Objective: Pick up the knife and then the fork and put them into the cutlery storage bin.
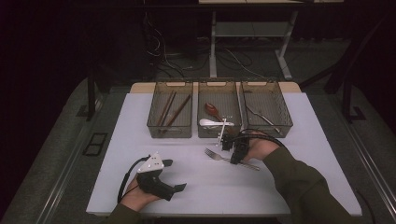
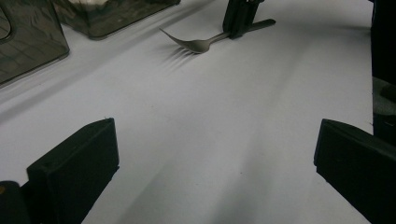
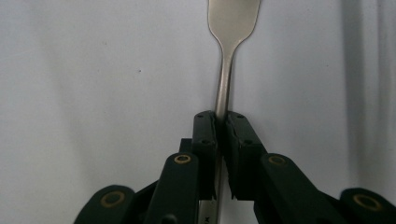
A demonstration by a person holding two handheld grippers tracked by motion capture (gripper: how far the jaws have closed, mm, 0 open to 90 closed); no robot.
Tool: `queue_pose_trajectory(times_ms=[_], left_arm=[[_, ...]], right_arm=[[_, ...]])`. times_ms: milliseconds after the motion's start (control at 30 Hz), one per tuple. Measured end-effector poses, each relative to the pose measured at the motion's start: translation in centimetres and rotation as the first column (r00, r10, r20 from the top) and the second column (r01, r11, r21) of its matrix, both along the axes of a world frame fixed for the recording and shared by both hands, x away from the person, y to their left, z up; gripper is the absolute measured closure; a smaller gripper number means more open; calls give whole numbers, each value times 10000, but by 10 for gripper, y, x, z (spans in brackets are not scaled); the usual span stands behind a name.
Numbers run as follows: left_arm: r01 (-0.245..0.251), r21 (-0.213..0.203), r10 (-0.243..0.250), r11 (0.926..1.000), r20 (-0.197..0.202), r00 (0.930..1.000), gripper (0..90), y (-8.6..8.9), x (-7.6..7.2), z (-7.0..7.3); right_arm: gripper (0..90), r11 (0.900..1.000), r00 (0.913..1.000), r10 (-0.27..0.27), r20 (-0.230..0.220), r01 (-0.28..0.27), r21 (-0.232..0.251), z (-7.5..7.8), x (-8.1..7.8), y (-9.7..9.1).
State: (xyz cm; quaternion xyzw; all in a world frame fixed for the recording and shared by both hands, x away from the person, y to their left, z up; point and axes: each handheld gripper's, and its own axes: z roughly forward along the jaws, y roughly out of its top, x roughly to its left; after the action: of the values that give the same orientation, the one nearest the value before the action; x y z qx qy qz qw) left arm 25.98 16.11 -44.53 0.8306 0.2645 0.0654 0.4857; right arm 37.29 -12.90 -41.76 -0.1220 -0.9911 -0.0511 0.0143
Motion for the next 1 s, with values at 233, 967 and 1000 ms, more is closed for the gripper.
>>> queue_pose_trajectory(times_ms=[233, 967, 1000], left_arm=[[7, -6, -7, 10000, -4, 10000, 0, 0, 0, 0], [18, 32, -18, 10000, -9, 10000, 0, 0, 0, 0], [18, 35, -17, 10000, -12, 10000, 0, 0, 0, 0]], right_arm=[[837, 9997, 9997, -238, 15, 238, 85, 1, 1, -3], [837, 9094, 9721, -2223, 753, 1789, 3755, 24, -7, -66], [837, 9020, 9690, -2337, 798, 1854, 3900, 25, -7, -69]])
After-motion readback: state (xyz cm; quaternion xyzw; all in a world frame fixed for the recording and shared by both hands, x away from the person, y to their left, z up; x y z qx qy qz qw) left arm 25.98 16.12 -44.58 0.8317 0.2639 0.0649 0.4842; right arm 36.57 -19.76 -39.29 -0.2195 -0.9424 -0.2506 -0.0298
